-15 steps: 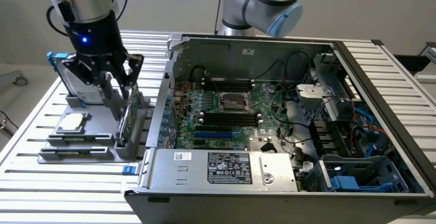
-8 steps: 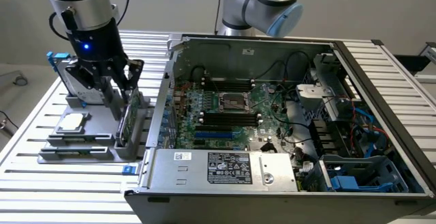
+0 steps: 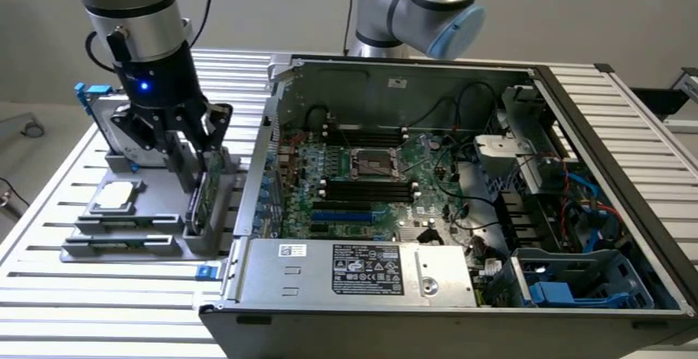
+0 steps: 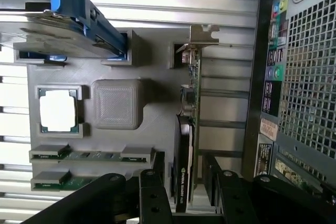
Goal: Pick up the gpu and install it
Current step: 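Pick up the gpu and move the gpu toward the slot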
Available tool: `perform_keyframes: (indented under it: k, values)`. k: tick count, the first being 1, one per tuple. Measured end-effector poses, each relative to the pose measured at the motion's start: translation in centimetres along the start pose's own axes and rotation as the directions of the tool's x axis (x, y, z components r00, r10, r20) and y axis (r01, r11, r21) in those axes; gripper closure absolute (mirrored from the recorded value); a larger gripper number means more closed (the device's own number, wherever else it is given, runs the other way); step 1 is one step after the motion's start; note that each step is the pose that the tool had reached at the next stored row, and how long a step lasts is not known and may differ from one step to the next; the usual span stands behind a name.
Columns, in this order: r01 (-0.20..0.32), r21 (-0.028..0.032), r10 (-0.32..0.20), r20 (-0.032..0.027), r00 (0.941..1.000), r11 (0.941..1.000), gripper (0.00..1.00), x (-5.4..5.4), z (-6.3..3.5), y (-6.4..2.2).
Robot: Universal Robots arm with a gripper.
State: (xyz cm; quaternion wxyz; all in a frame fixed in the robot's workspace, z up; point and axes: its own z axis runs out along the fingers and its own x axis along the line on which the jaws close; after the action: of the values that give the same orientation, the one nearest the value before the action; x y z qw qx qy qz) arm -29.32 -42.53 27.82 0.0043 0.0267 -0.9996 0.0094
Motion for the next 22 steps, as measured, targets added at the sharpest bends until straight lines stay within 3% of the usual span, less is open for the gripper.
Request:
perform_keyframes:
  k: [11, 19, 22]
  values:
    - [0.0, 0.0001, 0.0, 0.0023, 1.0, 1.0, 0.58, 0.0, 1.99, 0.26]
    - [0.0, 0.0, 0.0, 0.0078, 1.0, 1.0, 0.58, -0.1, 3.43, 0.29]
    - [-0.001, -0.0019, 0.001, 0.0077, 1.0, 1.0, 0.58, -0.1, 3.5, 0.29]
